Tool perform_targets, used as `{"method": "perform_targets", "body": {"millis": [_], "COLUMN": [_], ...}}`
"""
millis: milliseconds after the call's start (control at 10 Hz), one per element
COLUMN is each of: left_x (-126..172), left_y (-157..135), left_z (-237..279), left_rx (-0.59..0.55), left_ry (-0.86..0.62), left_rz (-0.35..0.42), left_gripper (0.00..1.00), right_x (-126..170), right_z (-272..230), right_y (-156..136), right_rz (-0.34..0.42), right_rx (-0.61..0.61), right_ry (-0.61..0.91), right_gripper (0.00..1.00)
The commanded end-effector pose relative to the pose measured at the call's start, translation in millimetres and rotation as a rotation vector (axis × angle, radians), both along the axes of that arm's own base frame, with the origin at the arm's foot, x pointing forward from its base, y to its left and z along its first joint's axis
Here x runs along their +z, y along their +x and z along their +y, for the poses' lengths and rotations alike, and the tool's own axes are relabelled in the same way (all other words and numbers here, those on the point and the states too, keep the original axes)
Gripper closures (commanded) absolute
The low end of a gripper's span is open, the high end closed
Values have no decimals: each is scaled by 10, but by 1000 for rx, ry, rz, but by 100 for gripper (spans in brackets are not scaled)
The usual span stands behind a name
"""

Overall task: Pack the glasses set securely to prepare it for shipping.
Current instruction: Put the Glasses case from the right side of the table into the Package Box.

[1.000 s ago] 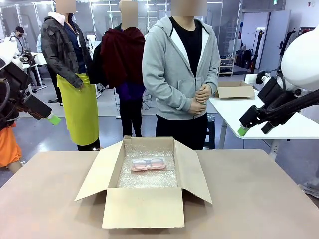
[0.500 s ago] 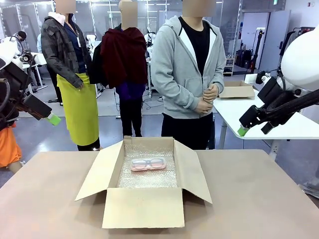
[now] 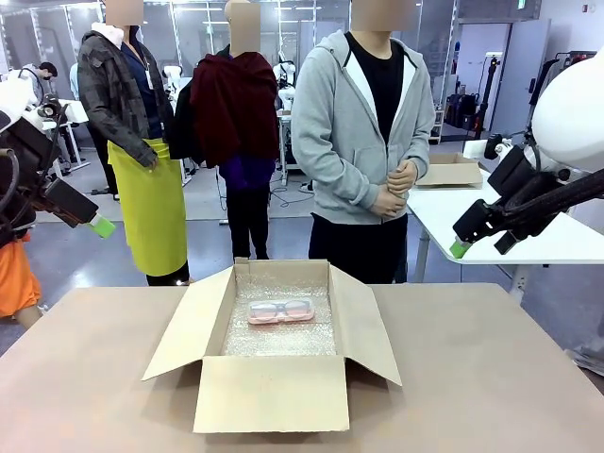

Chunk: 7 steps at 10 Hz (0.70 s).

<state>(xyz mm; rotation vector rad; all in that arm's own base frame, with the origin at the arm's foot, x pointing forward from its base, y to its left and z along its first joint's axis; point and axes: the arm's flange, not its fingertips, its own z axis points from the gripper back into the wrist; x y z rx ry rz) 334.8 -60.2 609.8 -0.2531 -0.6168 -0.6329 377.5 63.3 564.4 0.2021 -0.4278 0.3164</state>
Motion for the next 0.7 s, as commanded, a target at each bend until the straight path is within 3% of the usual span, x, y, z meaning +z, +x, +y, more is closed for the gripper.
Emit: {"method": "perform_targets", "body": {"millis": [0, 600], "left_x": [13, 13], "left_y": [-9, -9], "left_z": [13, 13], "left_rx": [-10, -10], "left_ry": [-12, -12], "left_rz": [-2, -2], "left_gripper": [0, 0], "right_x": [16, 16], "right_z": [-1, -1], "right_y": [13, 13], "right_rz": [-5, -5], "right_rx": [9, 9], "right_ry": [-5, -5], "right_gripper": [0, 0]}}
